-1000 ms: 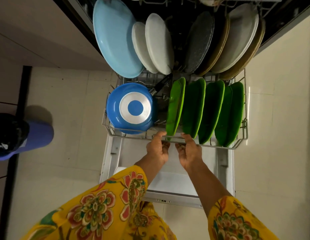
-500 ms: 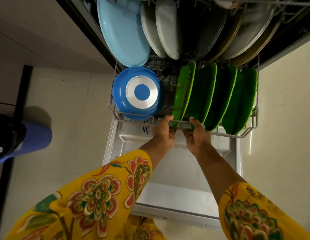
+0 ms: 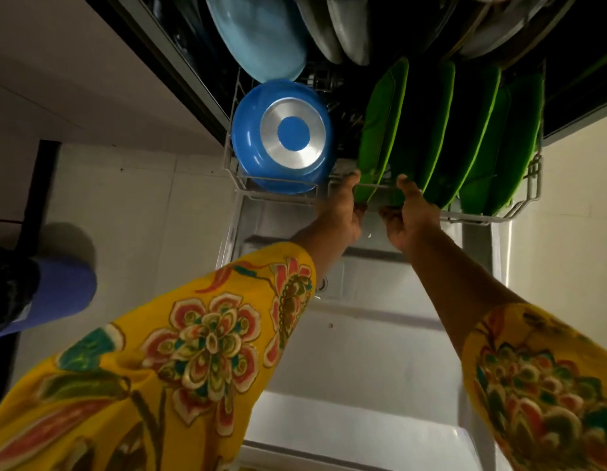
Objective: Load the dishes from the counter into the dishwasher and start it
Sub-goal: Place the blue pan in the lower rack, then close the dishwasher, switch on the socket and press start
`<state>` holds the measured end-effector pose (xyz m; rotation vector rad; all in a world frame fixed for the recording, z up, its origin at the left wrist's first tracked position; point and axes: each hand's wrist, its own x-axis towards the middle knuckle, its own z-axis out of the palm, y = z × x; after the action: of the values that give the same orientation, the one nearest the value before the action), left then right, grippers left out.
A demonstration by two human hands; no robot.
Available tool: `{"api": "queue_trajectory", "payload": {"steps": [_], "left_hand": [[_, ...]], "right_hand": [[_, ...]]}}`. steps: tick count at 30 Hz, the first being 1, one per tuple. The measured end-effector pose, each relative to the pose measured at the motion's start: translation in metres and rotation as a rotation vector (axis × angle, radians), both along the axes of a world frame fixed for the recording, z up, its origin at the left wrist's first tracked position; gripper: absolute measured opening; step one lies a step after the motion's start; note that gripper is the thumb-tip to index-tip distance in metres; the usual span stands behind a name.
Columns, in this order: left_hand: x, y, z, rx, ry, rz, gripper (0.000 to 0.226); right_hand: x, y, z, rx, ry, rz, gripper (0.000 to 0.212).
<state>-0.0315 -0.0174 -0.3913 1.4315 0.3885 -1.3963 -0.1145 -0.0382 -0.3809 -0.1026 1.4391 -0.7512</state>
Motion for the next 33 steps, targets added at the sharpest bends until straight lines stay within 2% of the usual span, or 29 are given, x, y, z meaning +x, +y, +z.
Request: {"api": "queue_trajectory", "payload": {"steps": [3,5,9,14,17,25,29,33], "left_hand": [[0.005,-0.018,-0.006,-0.056,0.013,-0.019,0.034],[0.009,-0.032,-0.015,-0.086,0.015,-0.002,0.032],[0.015,-0.054,-0.031,-0.080,-0.018,-0.023,0.047],[0.020,-0.072,-0.043,-0.094,-0.021,-0.012,0.055],[0.023,-0.081,-0.048,-0.097,-0.024,-0.037,0.062],[0.035,-0.115,-0.050,-0.088,-0.091,-0.149,0.067],[0.038,-0.130,-0.059,-0.050,-0.120,-0.172,0.073],[0.040,-0.126,-0.062,-0.099,-0.109,-0.161,0.084]], "right_hand": [[0.010,-0.019,-0.007,-0.026,0.038,0.029,0.056],[0.015,-0.031,-0.012,-0.040,0.059,0.037,0.062],[0.020,-0.048,-0.018,-0.074,0.092,0.057,0.058],[0.024,-0.062,-0.018,-0.108,0.064,0.043,0.040],[0.026,-0.069,-0.021,-0.122,0.095,0.055,0.048],[0.033,-0.102,-0.018,-0.158,0.131,0.120,0.048],[0.040,-0.113,-0.018,-0.136,0.161,0.114,0.031],[0.038,-0.111,-0.024,-0.164,0.150,0.135,0.049]]}}
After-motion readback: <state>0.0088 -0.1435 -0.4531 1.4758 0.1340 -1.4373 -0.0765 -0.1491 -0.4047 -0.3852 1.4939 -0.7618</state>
